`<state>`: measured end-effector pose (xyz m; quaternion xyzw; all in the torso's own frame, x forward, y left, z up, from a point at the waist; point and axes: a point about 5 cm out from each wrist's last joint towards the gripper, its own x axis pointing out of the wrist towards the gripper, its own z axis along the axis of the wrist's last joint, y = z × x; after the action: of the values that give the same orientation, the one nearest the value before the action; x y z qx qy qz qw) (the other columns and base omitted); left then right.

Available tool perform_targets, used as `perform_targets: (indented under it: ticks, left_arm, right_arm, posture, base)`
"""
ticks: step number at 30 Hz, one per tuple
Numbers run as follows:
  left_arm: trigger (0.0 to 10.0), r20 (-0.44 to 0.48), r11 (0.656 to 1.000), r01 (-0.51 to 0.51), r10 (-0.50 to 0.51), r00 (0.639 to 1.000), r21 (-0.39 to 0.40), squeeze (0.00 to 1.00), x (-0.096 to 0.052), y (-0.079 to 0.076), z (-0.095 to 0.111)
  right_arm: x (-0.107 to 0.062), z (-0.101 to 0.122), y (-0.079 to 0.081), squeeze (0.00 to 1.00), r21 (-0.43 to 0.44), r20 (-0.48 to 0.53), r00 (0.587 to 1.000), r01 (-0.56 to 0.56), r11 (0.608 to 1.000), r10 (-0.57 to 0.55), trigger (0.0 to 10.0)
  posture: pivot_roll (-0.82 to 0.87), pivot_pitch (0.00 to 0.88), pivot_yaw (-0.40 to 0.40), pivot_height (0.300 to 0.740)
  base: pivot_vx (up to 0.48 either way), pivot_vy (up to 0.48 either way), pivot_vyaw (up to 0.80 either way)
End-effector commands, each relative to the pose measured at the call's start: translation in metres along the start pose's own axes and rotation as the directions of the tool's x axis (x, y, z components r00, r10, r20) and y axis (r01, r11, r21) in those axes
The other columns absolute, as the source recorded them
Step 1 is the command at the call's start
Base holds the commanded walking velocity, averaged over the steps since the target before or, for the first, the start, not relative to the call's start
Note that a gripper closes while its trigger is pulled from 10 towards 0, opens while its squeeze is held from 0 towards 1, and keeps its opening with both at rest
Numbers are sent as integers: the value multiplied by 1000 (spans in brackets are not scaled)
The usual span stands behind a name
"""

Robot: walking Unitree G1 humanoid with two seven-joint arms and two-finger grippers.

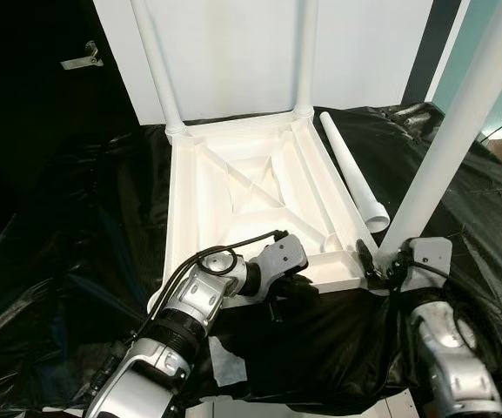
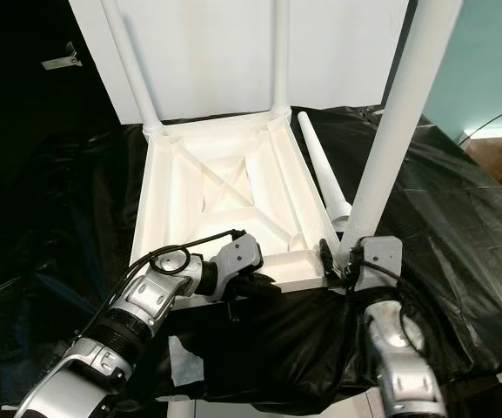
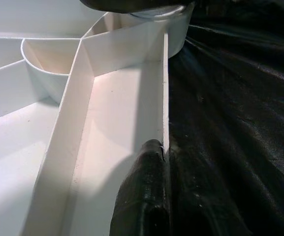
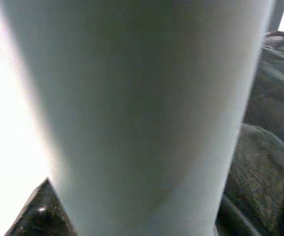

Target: Building children table

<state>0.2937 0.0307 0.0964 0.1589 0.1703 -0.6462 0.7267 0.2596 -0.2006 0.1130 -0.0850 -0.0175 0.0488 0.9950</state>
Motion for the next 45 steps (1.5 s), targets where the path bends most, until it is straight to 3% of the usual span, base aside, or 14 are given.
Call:
perform_targets:
  ticks: [1, 2, 5, 7, 9, 10, 12, 13, 24, 28, 31, 34, 39, 45]
  left_arm:
    - [10000, -79, 972, 20, -39, 996, -234, 0, 7, -22, -55]
    - [10000, -79, 972, 20, -39, 996, -234, 0, 7, -22, -55]
    - [10000, -80, 971, 17, -37, 996, -237, 0, 6, -21, -56]
    - [10000, -80, 971, 17, -37, 996, -237, 0, 6, -21, -56]
    - [10000, -77, 971, 17, -37, 996, -238, 0, 7, -22, -55]
    - [10000, -77, 971, 17, -36, 996, -238, 0, 6, -21, -55]
    - [10000, -77, 971, 17, -36, 996, -238, 0, 6, -21, -55]
    - [10000, -78, 971, 16, -35, 996, -237, 0, 6, -21, -55]
    - [10000, -84, 972, 18, -39, 996, -233, 0, 5, -20, -56]
    - [10000, -82, 973, 21, -41, 996, -232, 0, 6, -20, -55]
    - [10000, -81, 972, 22, -42, 996, -232, 0, 7, -21, -55]
    - [10000, -81, 972, 21, -41, 996, -233, 0, 7, -21, -56]
    - [10000, -80, 972, 22, -42, 996, -234, 0, 8, -22, -56]
    - [10000, -75, 971, 23, -42, 996, -239, 0, 10, -23, -56]
  right_arm:
    - [2, 3, -4, 0, 15, -10, 996, -92, 996, 92, 10000]
    - [2, 3, -4, 0, 15, -10, 996, -92, 996, 92, 10000]
    - [-1, 4, 3, 0, -28, -35, 942, -334, 942, 333, 10000]
    - [-1, 4, 3, 0, -28, -35, 942, -334, 942, 333, 10000]
    - [1, 7, 1, 0, -99, -60, 889, -458, 883, 454, 10000]
    - [2, 7, -1, 0, -108, -67, 881, -473, 874, 468, 5255]
    - [2, 7, -2, 0, -112, -72, 876, -483, 868, 478, 5255]
    - [3, 7, -3, 0, -111, -78, 866, -500, 859, 494, 0]
    - [-4, 2, -10, 0, -14, -156, 792, -599, 801, 590, 0]
    - [-5, -1, -7, 0, 5, -139, 816, -566, 824, 561, 0]
    - [2, 0, -7, 0, 33, -43, 946, -319, 947, 320, 0]
    - [0, -1, -2, 0, 57, -6, 984, -180, 982, 180, 0]
    - [-5, -3, 10, 0, 75, 3, 993, -120, 990, 120, 0]
    - [-4, -7, 32, 0, 144, -15, 993, 120, 982, -119, 0]
  posture:
    - [-133, 28, 9, 740]
    - [-133, 28, 9, 740]
    - [-132, 32, 12, 740]
    - [-132, 32, 12, 740]
    - [-130, 31, 16, 740]
    - [-131, 30, 18, 740]
    - [-131, 30, 18, 740]
    - [-130, 30, 20, 740]
    - [-137, 32, 30, 740]
    - [-138, 33, 30, 740]
    - [-137, 32, 28, 740]
    - [-136, 32, 26, 740]
    - [-133, 33, 24, 740]
    - [-126, 33, 20, 740]
  base:
    - [0, 0, 0]
    - [0, 0, 0]
    - [0, 0, 0]
    - [0, 0, 0]
    - [0, 0, 0]
    - [0, 0, 0]
    - [0, 0, 0]
    - [0, 0, 0]
    - [0, 0, 0]
    - [0, 0, 0]
    - [0, 0, 0]
    - [0, 0, 0]
    - [0, 0, 0]
    - [0, 0, 0]
